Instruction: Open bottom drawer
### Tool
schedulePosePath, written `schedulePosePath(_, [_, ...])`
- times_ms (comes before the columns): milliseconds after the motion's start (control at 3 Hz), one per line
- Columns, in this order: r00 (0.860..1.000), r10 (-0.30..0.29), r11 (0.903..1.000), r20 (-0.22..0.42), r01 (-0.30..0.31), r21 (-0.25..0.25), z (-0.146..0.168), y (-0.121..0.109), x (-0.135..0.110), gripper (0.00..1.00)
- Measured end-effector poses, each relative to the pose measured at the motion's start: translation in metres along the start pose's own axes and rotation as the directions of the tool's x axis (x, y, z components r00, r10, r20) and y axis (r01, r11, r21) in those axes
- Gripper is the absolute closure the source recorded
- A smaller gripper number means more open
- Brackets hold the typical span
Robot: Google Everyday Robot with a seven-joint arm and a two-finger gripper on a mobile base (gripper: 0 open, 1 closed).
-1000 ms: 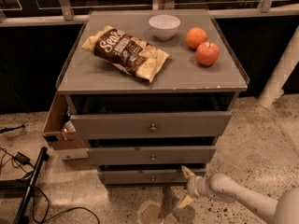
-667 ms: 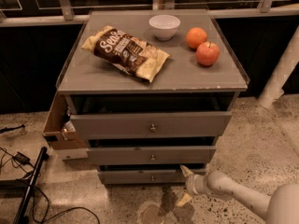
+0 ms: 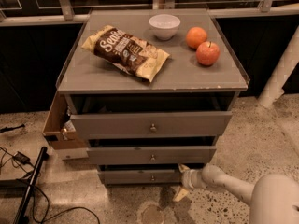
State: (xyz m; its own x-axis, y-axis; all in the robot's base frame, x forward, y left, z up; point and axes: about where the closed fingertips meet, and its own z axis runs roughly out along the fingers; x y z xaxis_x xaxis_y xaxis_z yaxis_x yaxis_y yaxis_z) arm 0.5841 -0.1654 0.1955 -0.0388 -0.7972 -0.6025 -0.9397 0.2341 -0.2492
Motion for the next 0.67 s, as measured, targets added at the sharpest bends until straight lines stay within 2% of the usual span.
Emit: schedulePosePath(667, [0.999, -0.012, 0.9996, -0.038, 0.011, -0.027, 0.0191, -0.0117, 0.0005, 0.00])
